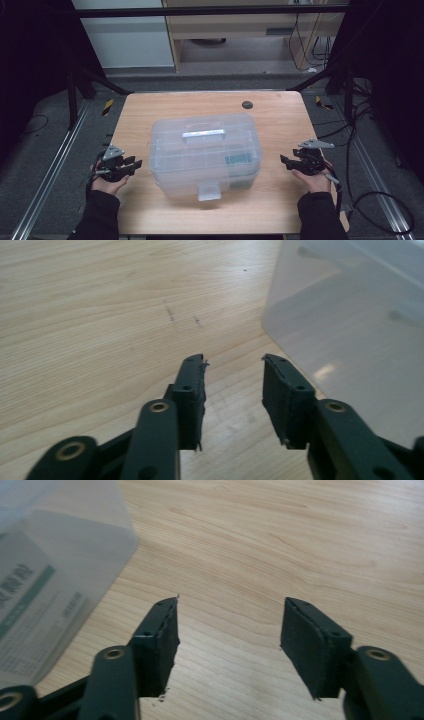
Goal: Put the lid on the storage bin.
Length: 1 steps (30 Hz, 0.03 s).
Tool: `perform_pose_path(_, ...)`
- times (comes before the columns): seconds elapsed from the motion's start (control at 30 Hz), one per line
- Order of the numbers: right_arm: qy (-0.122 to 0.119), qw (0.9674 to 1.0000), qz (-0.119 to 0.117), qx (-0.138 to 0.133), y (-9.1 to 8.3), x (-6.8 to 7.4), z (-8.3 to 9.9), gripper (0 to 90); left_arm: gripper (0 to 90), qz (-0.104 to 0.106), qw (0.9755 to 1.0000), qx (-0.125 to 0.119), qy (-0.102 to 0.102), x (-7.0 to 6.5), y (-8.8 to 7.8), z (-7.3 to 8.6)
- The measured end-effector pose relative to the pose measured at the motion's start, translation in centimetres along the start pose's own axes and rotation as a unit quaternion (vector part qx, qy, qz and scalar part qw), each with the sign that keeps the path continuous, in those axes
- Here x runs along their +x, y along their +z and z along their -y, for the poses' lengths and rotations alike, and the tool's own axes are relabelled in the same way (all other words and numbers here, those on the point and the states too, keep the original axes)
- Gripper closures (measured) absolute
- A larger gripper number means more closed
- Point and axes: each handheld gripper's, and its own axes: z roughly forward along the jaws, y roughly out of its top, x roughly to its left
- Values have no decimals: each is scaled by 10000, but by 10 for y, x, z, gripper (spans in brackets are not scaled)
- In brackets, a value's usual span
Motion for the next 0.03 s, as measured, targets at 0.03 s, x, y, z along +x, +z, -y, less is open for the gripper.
perform_pose_path(0.03, 0, 10000, 0, 0, 0, 0, 0, 393, 589, 0, 10000, 0, 0, 0, 0, 0)
